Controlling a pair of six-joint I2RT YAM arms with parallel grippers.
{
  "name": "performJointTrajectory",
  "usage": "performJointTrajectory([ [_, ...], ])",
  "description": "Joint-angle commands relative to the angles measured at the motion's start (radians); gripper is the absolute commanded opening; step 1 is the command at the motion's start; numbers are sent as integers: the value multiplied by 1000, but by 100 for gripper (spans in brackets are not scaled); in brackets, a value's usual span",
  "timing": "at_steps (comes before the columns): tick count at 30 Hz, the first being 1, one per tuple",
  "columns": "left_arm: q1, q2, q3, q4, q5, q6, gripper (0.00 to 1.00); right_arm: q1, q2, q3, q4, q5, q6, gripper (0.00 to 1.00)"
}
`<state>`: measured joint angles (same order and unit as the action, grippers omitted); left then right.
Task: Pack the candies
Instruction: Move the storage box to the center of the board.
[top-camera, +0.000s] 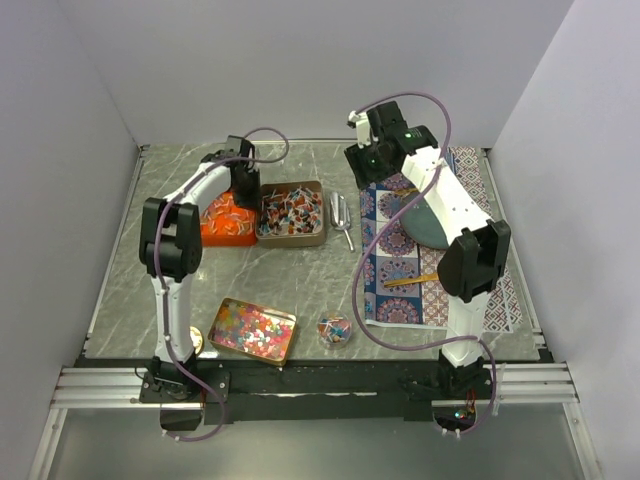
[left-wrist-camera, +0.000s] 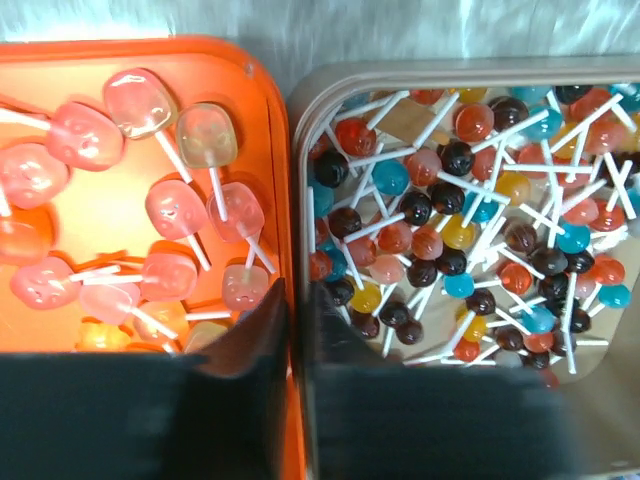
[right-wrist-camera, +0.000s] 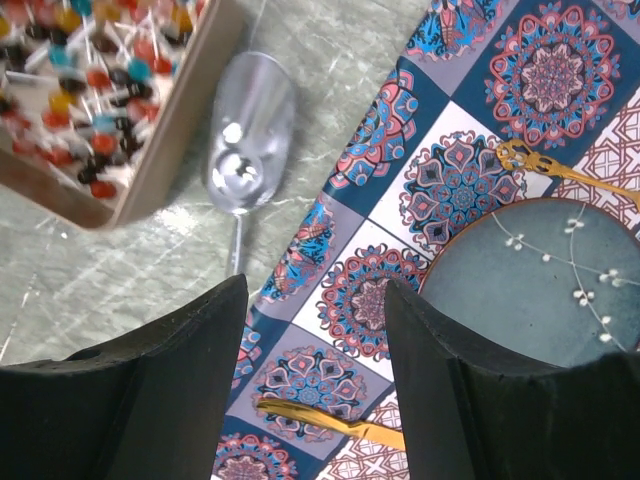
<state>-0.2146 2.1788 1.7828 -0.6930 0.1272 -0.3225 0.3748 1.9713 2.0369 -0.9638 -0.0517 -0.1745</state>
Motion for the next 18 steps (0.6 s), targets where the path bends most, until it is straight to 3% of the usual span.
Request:
performJointTrajectory([
  [1,9,50,33,89,46,72,27,-19,-49,-17,16,13,-20,64],
  [3,8,0,-2,104,77,63,39,-20,-52,-17,17,15,-22,64],
  [6,4,-74,-40,113,121,39,48,-22,-46,-7,20,23,-25,64],
  [10,3,-184,-48,99,111,39,52,-27,-40,9,23,38,-31,64],
  [13,3,-338,-141,124,141,103,55,-34,-48,-6,25,41,-37,64],
  [15,4,-447,-247,113,276,164,58,-42,-55,-27,23,38,-39,64],
  [18,3,-513,-322,-60,541,427,58,-53,-66,-46,20,38,-52,64],
])
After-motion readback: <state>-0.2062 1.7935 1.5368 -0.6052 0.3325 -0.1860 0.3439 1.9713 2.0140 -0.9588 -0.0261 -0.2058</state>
